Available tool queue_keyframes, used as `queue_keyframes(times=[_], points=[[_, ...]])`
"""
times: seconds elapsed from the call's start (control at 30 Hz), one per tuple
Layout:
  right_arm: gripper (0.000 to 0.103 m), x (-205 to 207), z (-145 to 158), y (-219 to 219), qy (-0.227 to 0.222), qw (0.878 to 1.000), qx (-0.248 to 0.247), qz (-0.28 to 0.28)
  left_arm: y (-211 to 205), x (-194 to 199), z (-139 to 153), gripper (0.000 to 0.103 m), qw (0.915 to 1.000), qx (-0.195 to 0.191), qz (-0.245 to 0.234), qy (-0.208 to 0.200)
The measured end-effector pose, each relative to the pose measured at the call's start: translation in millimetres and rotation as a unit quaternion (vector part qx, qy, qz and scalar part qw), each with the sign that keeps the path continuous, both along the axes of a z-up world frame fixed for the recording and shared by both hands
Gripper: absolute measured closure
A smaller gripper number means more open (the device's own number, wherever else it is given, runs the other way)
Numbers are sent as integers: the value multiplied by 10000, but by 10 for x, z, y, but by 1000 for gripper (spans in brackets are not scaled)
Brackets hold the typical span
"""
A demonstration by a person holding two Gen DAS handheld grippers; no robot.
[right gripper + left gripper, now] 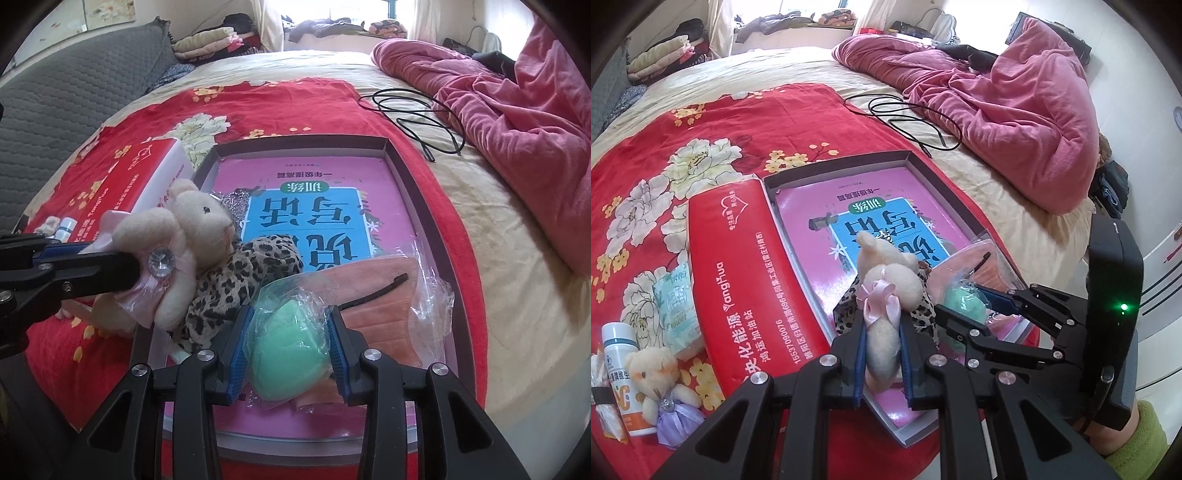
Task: Organize soft objects
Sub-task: 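Lower the green ball bag onto the tray and open right while left holds the bunny, then lower the bunny plush onto the tray and open the left tool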
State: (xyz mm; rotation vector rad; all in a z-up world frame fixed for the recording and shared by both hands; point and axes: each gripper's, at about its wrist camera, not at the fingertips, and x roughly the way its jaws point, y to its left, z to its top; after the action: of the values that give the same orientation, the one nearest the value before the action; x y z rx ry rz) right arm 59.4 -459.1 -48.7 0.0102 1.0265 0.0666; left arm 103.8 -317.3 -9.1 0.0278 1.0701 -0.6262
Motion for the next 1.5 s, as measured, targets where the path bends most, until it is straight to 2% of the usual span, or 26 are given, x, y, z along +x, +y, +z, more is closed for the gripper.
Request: queue_keyframes(times=[0.27,0.67,1.07,1.17,1.5], points=[[59,-4,17,37,-11,10000,-74,29,8,12,-13,87,10000,26,12,9],[43,-68,157,-11,-103,9998,-182,5,5,25,-35,87,10000,56,37,39],[40,-201,207,0,-87,9997,-207,-43,-5,50,-84,86,9999,65,55,90],[34,-210,216,-20,-83,9997,-226,-105,-10,64,-92,85,9999,56,74,110],[34,-216,277,-34,-114,9993,-334,-133,16,81,-67,85,9999,-39,78,115]])
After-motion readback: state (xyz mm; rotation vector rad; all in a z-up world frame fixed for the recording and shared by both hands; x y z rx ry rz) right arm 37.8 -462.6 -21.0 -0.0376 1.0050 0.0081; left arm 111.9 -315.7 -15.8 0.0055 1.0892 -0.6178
